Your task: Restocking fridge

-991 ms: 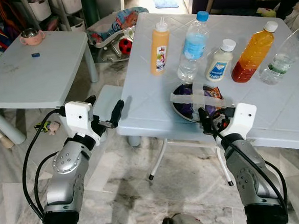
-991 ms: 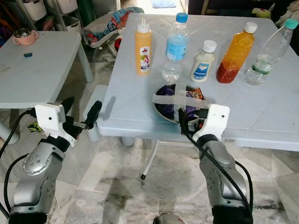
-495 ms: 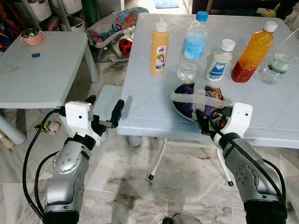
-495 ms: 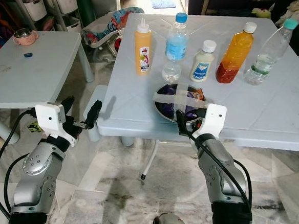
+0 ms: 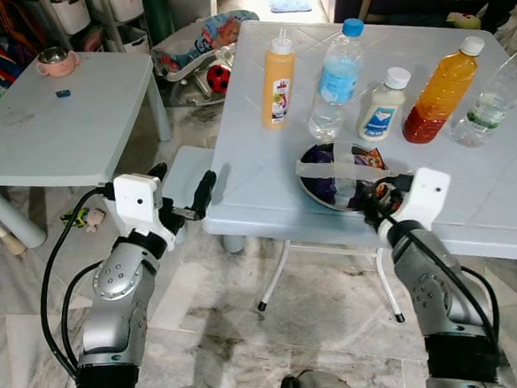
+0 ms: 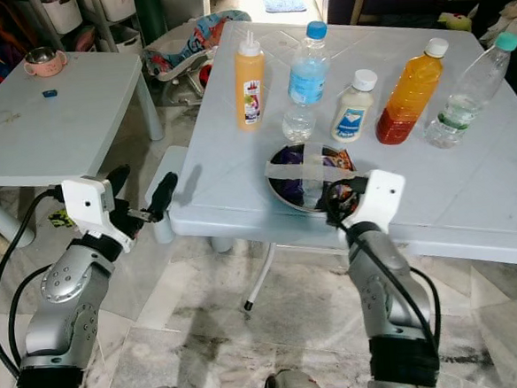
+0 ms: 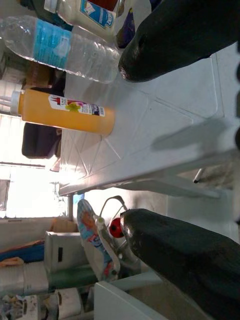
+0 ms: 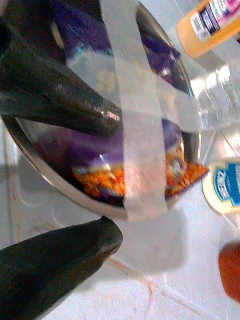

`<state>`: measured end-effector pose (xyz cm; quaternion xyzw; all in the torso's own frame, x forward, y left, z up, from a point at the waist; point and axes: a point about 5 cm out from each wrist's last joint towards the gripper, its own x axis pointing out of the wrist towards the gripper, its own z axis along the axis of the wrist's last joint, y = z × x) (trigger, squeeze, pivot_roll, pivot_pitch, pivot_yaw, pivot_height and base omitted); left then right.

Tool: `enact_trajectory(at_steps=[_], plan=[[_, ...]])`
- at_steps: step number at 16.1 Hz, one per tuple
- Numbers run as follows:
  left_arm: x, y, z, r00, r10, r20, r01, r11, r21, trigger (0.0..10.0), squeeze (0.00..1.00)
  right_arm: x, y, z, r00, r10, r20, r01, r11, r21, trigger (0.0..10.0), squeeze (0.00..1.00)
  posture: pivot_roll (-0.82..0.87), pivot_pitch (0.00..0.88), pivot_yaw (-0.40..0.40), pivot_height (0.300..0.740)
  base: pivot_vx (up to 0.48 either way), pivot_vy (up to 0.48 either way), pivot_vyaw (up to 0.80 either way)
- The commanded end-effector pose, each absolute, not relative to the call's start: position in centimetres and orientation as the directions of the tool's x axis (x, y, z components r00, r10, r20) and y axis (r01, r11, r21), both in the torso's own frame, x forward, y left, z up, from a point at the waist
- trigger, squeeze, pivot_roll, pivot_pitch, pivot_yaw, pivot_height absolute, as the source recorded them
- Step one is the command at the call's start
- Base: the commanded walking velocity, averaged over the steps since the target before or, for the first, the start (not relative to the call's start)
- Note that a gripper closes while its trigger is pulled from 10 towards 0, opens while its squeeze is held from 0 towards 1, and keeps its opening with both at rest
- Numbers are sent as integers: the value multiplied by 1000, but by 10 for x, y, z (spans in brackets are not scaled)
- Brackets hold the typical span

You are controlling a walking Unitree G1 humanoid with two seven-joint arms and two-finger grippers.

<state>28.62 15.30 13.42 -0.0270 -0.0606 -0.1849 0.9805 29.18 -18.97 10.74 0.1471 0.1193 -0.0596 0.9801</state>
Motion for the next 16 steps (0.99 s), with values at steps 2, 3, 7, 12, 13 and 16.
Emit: enact_trajectory(at_steps=[2,3,7,12,13,16], plan=[[287,151,136,922,-364,132,370,929,-25,10000,0,293,-198,110,961,-126,-247,191,947,259,4588,0,-79,82,-41,740,0,0,0],[288,150,136,922,-364,133,370,929,-25,10000,0,293,-200,110,957,-142,-254,207,945,252,7255,0,-82,83,-39,740,0,0,0],[289,148,136,920,-368,133,374,927,-25,10000,0,290,-200,105,950,-143,-276,213,946,244,10000,0,-83,82,-38,740,0,0,0],[290,145,136,919,-372,134,379,925,-26,10000,0,293,-216,102,933,-193,-304,262,942,208,10000,0,-83,84,-31,740,0,0,0],[290,145,137,918,-374,135,381,924,-26,10000,0,294,-223,102,928,-216,-304,280,942,185,10000,0,-83,84,-30,740,0,0,0],[291,144,137,917,-375,136,382,924,-26,10000,0,297,-238,109,925,-265,-273,314,937,154,10000,0,-82,85,-25,740,0,0,0]])
